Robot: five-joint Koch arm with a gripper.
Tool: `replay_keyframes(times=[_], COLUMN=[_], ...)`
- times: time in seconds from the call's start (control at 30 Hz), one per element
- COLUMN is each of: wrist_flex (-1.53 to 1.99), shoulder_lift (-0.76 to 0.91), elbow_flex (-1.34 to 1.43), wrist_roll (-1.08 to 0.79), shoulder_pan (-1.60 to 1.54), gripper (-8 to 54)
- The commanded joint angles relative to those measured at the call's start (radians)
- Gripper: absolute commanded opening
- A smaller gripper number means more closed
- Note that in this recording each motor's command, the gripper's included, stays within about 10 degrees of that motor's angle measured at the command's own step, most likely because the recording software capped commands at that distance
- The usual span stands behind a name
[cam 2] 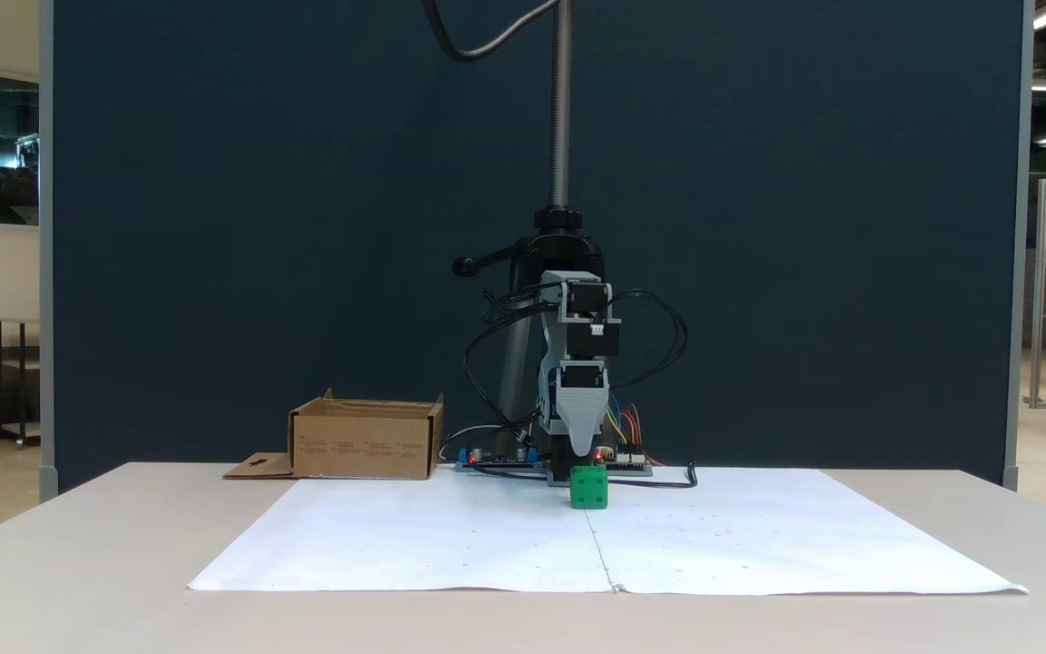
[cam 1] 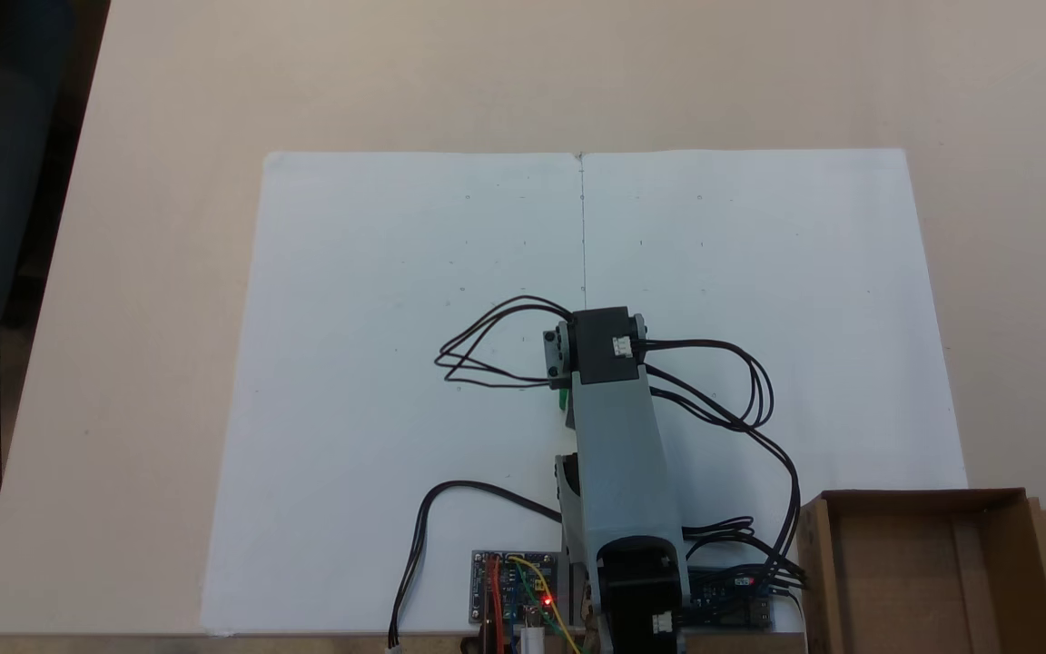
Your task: Grasp a green dice and put it in the bin.
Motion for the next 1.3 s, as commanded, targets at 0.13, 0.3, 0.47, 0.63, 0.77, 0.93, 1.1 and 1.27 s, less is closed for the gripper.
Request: replay_keyframes(times=[0.13, 0.3, 0.47, 0.63, 0.77, 0.93, 1.1, 1.27], wrist_flex=[-0.127, -0.172, -0.175, -0.216, -0.242, -0.258, -0.276, -0.299], shoulder_lift=[0.095, 0.086, 0.057, 0.009, -0.026, -0.063, -0.121, -0.161], elbow_flex=[0.025, 0.046, 0.054, 0.072, 0.091, 0.109, 0.124, 0.133], wrist_roll=[0.046, 0.044, 0.044, 0.043, 0.043, 0.043, 0.043, 0.043], shoulder_pan=[-0.035, -0.046, -0.044, -0.044, -0.044, -0.044, -0.046, -0.046], gripper=[43.2, 43.1, 43.1, 43.1, 43.1, 43.1, 43.0, 43.0])
